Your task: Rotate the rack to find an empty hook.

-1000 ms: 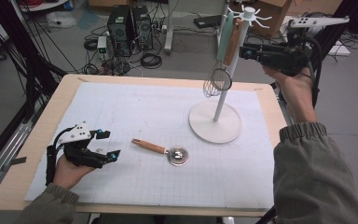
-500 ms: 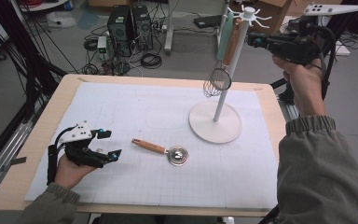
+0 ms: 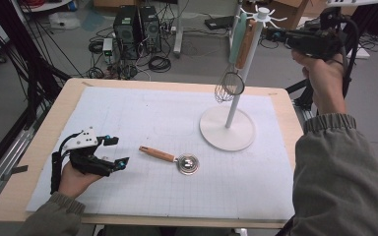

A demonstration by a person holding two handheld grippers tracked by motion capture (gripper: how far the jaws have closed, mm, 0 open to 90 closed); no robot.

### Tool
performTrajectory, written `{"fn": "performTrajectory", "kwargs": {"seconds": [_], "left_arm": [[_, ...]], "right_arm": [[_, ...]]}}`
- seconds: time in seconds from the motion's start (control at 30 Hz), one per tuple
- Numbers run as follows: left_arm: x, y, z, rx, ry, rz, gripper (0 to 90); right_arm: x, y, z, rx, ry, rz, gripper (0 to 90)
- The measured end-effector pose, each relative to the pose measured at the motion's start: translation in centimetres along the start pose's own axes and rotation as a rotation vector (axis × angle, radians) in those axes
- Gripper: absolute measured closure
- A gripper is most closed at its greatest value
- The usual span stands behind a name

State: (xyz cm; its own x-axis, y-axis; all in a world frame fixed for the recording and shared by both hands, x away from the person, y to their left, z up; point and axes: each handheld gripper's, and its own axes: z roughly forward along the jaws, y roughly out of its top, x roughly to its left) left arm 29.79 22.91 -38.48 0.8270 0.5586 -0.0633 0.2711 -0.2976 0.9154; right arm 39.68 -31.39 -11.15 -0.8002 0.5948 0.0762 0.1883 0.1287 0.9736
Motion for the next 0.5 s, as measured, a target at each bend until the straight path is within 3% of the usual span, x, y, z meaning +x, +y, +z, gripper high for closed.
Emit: {"fn": "performTrajectory", "kwargs": {"seconds": [0.5], "left_arm": [[0.0, 0.1, -0.3, -0.002, -0.003, 0.007, 16.0]], "right_arm": [[0.3, 0.7, 1.0, 0.015, -0.054, 0.002, 89.4]]}}
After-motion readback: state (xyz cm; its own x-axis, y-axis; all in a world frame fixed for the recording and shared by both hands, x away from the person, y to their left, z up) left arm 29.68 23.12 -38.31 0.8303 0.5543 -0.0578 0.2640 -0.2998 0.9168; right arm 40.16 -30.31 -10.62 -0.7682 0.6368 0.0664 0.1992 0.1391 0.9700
